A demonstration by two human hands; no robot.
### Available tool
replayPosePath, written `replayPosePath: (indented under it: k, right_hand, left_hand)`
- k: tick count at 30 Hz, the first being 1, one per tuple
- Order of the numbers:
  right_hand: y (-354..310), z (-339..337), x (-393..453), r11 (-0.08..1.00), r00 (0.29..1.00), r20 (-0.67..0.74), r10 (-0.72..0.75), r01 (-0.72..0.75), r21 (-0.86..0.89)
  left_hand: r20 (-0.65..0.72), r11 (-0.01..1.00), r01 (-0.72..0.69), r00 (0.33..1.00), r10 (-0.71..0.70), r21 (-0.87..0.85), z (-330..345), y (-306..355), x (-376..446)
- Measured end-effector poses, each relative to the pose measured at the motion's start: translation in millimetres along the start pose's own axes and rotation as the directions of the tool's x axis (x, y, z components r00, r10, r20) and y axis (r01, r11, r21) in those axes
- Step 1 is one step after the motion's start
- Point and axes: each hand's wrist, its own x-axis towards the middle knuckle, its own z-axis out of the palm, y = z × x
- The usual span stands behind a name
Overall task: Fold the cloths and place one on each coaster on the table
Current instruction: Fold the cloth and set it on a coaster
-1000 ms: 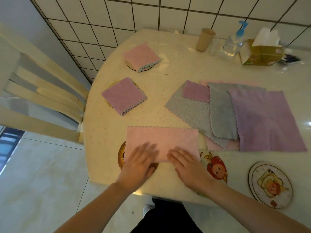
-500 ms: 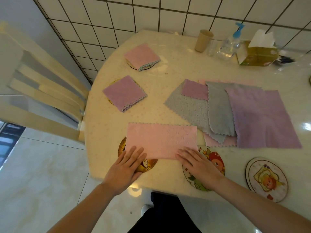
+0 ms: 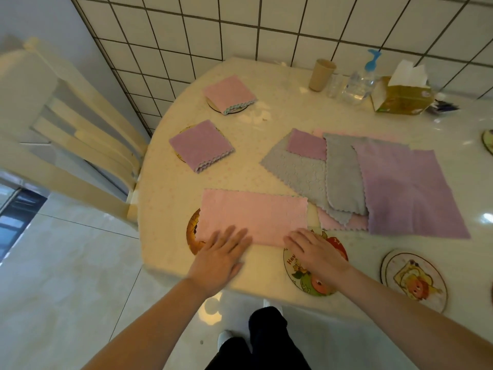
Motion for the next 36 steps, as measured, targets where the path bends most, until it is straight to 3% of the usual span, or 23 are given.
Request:
replayPosePath:
  k: [5,8,15,19,21,24,29,32,36]
  right_hand:
    - [14.4,3.7,8.8,0.994,0.995,-0.001,-0.102,0.102,-0.038]
    - [24.5,0.7,11.5,0.982,0.98,-0.068,-0.186,0.187,0.009]
    - [42.0,-38.9,12.1,0.91,0.903,-0.251,-0.35,0.391,0.139]
    - [63.5,-47.5,10.7,0.859,0.85,-0.302,-0.432,0.49,0.15]
    - [78.7,-45.7,22.7,0.845,0.856,-0.251,-0.453,0.502,0.185]
    - [101.4,-37.6,55.5,0.856,0.857,-0.1,-0.506,0.513,0.058]
    - [114.5,-25.9,108.5,0.716,0.735,0.113,-0.668,0.677,-0.17]
    - [115.5,-27.1,125.1,0.621,0.653,0.251,-0.714,0.757,-0.202]
    - [123.5,-28.6,138.7,0.572,0.598,0.267,-0.756,0.802,-0.176]
  left_hand:
    - [0.105,0.998,0.058,0.993,-0.057,-0.01,4.8,25.3,14.7]
    - [0.081,0.989,0.146,0.986,-0.144,-0.015,0.6,41.1,23.0]
    - [0.037,0.871,0.39,0.917,-0.397,-0.298,-16.3,91.9,75.5]
    - [0.068,0.832,0.461,0.883,-0.464,-0.309,-11.5,107.3,82.2]
    - [0.098,0.852,0.442,0.896,-0.433,-0.28,-6.5,109.1,77.5]
    - [0.135,0.885,0.422,0.906,-0.401,-0.199,4.6,111.8,69.4]
    - [0.109,0.891,0.412,0.911,-0.398,-0.193,12.6,118.9,60.9]
    - [0.098,0.863,0.398,0.917,-0.387,-0.311,10.2,117.7,56.5]
    - [0.052,0.733,0.387,0.899,-0.434,-0.56,-1.0,108.9,45.8]
